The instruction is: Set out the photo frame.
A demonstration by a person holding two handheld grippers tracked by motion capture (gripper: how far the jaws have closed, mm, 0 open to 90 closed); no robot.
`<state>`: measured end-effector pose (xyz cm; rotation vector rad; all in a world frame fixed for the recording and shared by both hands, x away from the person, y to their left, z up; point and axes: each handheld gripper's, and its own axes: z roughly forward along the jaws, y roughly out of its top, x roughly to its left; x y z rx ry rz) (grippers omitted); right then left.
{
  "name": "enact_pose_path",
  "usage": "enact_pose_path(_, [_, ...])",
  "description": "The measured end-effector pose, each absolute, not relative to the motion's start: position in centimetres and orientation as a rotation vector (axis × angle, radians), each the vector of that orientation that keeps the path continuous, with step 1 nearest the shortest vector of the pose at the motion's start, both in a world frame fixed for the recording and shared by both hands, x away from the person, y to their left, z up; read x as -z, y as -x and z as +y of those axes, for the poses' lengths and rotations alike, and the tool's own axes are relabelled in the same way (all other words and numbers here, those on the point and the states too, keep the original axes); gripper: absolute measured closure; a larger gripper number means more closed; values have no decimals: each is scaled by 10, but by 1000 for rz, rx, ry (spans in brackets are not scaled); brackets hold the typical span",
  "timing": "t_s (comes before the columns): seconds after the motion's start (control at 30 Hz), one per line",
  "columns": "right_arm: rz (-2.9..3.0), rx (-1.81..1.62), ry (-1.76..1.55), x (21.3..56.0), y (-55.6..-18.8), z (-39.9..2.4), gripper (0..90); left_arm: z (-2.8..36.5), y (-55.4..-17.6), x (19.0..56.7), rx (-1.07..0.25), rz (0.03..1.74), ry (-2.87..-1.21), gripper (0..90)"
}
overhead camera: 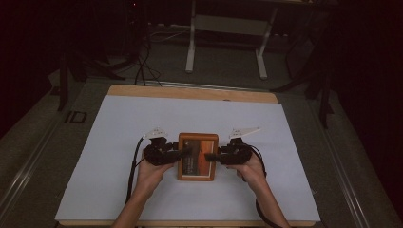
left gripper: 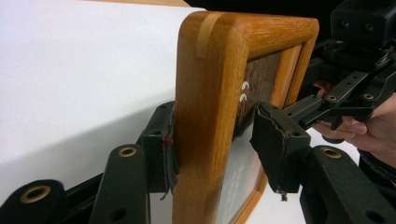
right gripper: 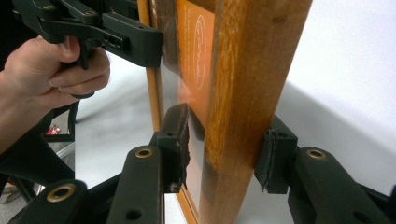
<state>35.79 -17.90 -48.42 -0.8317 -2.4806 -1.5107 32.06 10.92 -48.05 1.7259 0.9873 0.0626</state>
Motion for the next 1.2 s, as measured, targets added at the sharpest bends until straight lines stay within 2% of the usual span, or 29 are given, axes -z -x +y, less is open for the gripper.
enact_pose_path(0.57, [-2552,1493,830,482,-355,-175,558,110,-318,479,-53,986,-1740,543])
enact_pose_path(0.93, [-2564,1495,828,482,-352,-175,571,110,-319,480,-55,983,-1740,524])
enact_pose_path(1.2, [-2577,1504,837,481,-352,-176,529,113,-318,479,-43,995,-1740,473])
